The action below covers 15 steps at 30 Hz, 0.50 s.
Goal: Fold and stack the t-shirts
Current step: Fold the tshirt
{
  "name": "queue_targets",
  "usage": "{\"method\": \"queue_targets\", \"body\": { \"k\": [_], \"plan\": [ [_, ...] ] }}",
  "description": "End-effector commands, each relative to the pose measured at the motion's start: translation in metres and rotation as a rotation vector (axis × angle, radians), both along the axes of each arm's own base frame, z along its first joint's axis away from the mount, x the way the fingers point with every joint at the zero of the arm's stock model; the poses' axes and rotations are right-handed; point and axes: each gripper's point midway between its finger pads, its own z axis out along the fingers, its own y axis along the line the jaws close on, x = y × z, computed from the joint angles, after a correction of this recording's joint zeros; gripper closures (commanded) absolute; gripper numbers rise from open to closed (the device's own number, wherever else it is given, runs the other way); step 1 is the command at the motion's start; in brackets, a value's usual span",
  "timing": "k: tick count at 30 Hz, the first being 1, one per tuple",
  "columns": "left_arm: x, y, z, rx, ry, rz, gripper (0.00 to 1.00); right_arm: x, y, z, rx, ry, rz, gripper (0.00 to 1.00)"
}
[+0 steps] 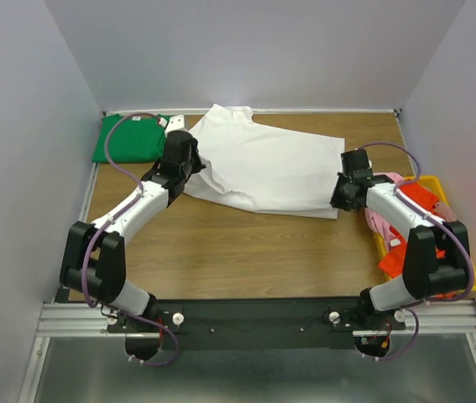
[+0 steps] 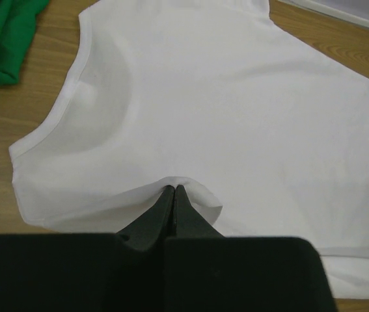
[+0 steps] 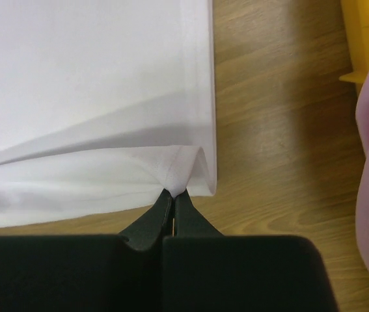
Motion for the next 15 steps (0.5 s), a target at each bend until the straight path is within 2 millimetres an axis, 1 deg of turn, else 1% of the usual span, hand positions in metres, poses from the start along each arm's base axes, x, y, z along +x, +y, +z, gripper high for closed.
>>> {"method": "queue_targets", "body": {
  "k": [1,2,3,4,6,7,8,9,11,13,14,15],
  "plan": [
    [0.025,-0.01,0.025,-0.025,-0.092,-0.047,1.0,0.02,-0.011,-0.001,-0.02,-0.019,-0.007,1.0],
    [0.028,-0.013,0.028,-0.027,-0.1,-0.057,1.0,0.023,-0.011,-0.002,-0.021,-0.017,-0.007,0.99],
    [0.033,-0.016,0.022,-0.028,-0.089,-0.07,1.0,0.025,-0.01,-0.003,-0.019,-0.02,-0.002,1.0],
    [0.036,-0.019,0.022,-0.028,-0.091,-0.077,1.0,0.027,-0.01,-0.007,-0.019,-0.007,-0.002,0.99],
    [0.046,-0.021,0.021,-0.025,-0.088,-0.085,1.0,0.034,-0.011,-0.007,-0.021,-0.015,-0.001,1.0],
    [0.051,-0.022,0.025,-0.026,-0.099,-0.085,1.0,0.036,-0.012,-0.012,-0.023,-0.002,-0.004,1.0],
    [0.054,-0.02,0.026,-0.025,-0.1,-0.082,1.0,0.038,-0.012,-0.013,-0.026,-0.001,-0.004,1.0],
    [0.058,-0.017,0.021,-0.023,-0.091,-0.076,1.0,0.041,-0.013,-0.012,-0.026,-0.004,-0.005,1.0],
    [0.065,-0.011,0.023,-0.025,-0.099,-0.061,1.0,0.043,-0.015,-0.015,-0.027,0.004,-0.008,1.0],
    [0.069,-0.009,0.022,-0.023,-0.101,-0.059,1.0,0.047,-0.014,-0.012,-0.027,-0.003,-0.005,1.0],
    [0.071,-0.009,0.024,-0.025,-0.109,-0.062,1.0,0.048,-0.015,-0.013,-0.026,-0.001,-0.007,1.0],
    [0.073,-0.007,0.022,-0.026,-0.106,-0.067,1.0,0.05,-0.015,-0.013,-0.025,-0.003,-0.005,0.99]
  ]
}}
